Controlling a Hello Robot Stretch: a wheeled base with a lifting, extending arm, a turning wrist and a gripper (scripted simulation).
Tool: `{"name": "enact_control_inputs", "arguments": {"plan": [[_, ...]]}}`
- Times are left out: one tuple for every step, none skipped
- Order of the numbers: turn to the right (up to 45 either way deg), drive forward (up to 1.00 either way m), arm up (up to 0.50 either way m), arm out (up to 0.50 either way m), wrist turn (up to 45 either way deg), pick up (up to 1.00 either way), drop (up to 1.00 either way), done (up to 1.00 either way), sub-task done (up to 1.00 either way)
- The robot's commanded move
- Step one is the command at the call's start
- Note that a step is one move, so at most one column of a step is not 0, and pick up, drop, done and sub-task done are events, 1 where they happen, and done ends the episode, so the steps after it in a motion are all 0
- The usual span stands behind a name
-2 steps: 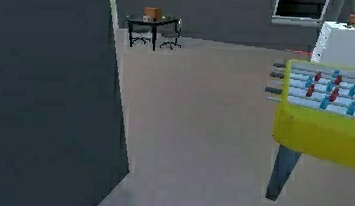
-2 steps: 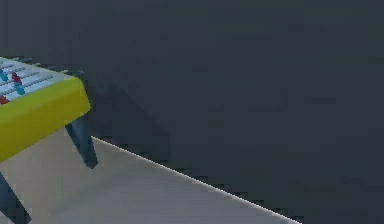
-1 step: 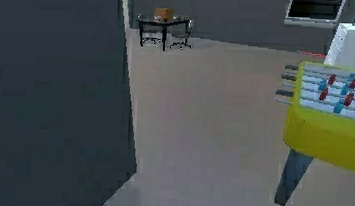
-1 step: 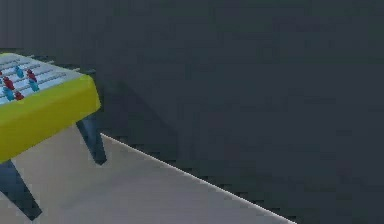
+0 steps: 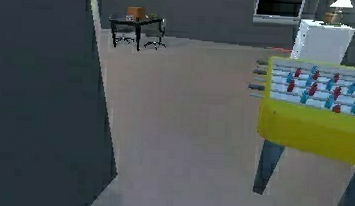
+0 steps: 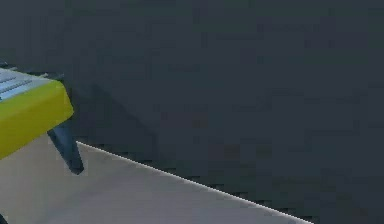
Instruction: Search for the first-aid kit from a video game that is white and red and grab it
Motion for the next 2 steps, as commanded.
{"name": "enact_control_inputs", "arguments": {"plan": [[0.0, 1.00, 0.00, 0.00, 0.0, 0.00, 0.00, 0.00, 0.00], [6.0, 0.00, 0.00, 0.00, 0.0, 0.00, 0.00, 0.00, 0.00]]}}
